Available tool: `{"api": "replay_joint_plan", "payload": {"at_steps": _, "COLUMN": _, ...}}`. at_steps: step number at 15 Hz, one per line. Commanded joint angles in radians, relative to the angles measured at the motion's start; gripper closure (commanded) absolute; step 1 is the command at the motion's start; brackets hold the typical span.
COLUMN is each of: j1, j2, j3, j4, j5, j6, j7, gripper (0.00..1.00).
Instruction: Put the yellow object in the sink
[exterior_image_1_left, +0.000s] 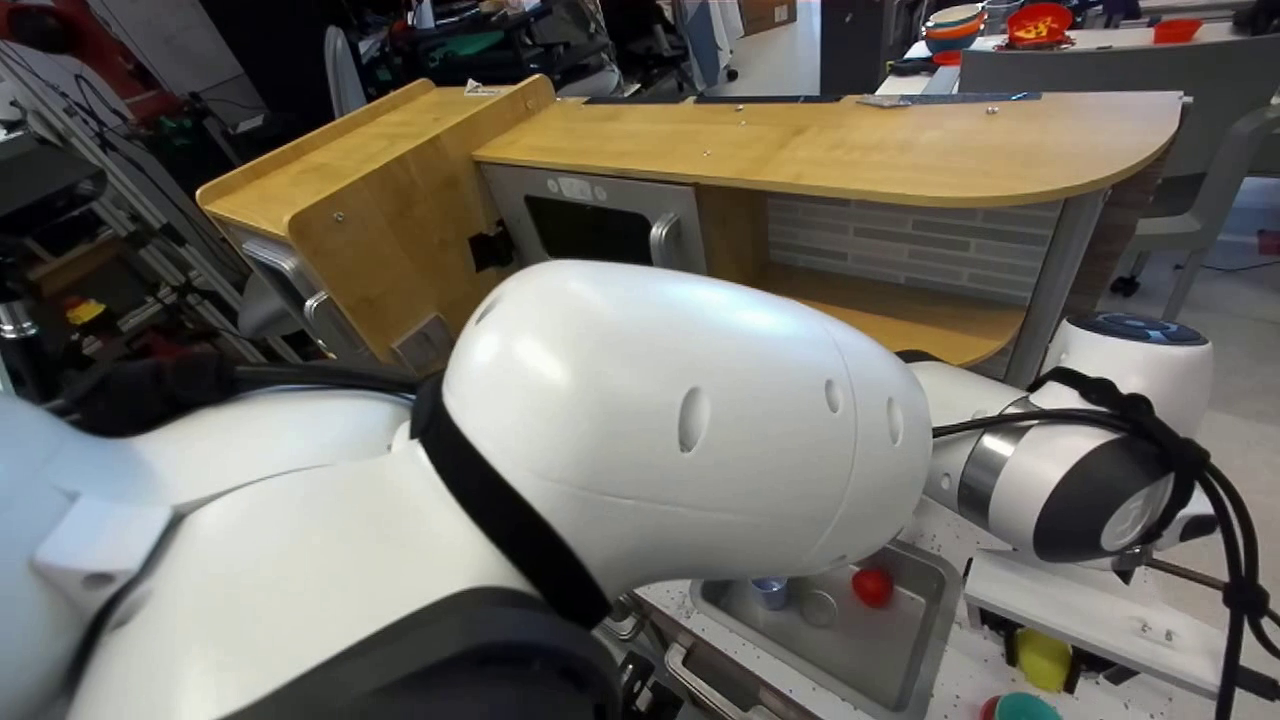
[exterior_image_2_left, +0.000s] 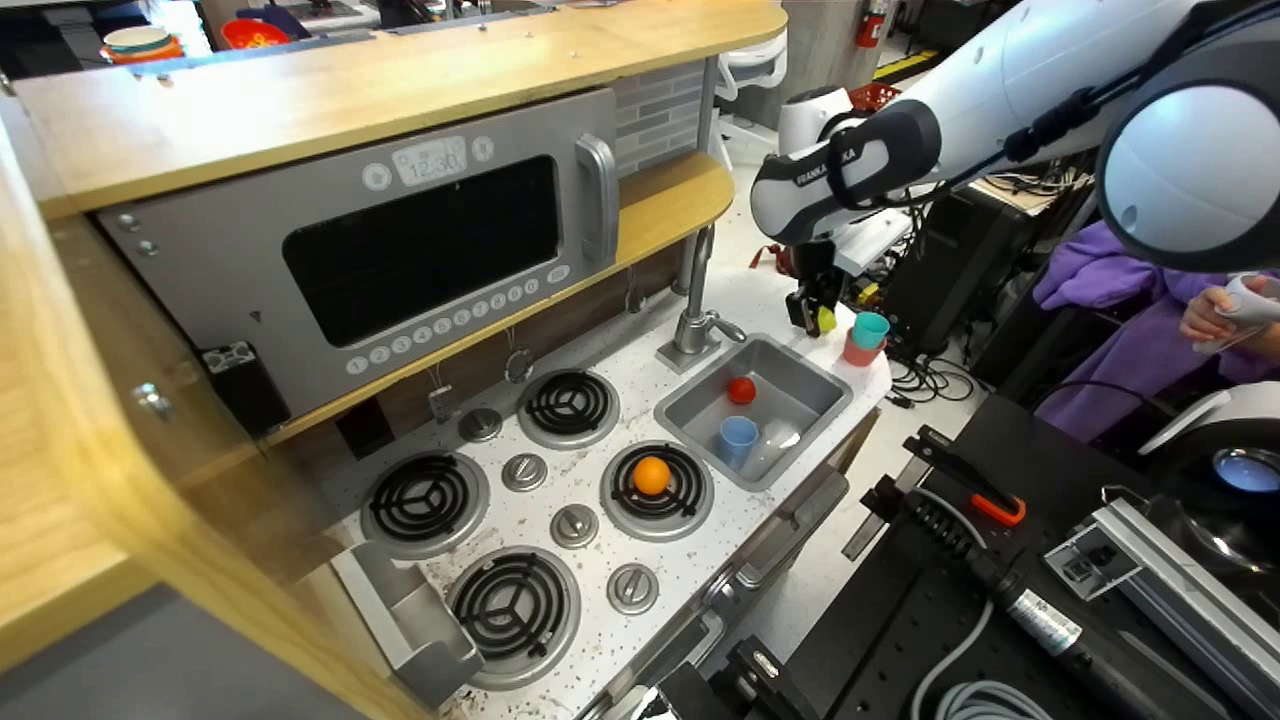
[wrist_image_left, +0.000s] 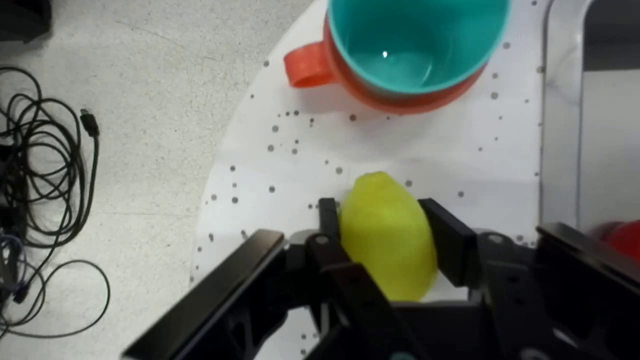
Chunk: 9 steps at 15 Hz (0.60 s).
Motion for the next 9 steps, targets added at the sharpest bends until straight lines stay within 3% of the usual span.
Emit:
{"api": "replay_joint_plan", "payload": {"at_steps": 1, "j1": 0.001, "j2": -0.034, "j3": 0.004, "j4": -0.011, "j5": -0.026, "j6": 0.077, "j7": -0.056, "gripper": 0.82}}
{"api": "replay_joint_plan", "payload": {"at_steps": 4, "j1": -0.012, "j2": -0.096, "j3": 0.019, "j4": -0.079, "j5": -0.011, "j6": 0.156, "j7": -0.089, "gripper": 0.82}}
{"api": "replay_joint_plan", "payload": {"at_steps": 9, "j1": -0.025, "j2": -0.241, "j3": 0.036, "j4": -0.314, "j5": 0.003, "j6": 0.236, "j7": -0.116, "gripper": 0.82}}
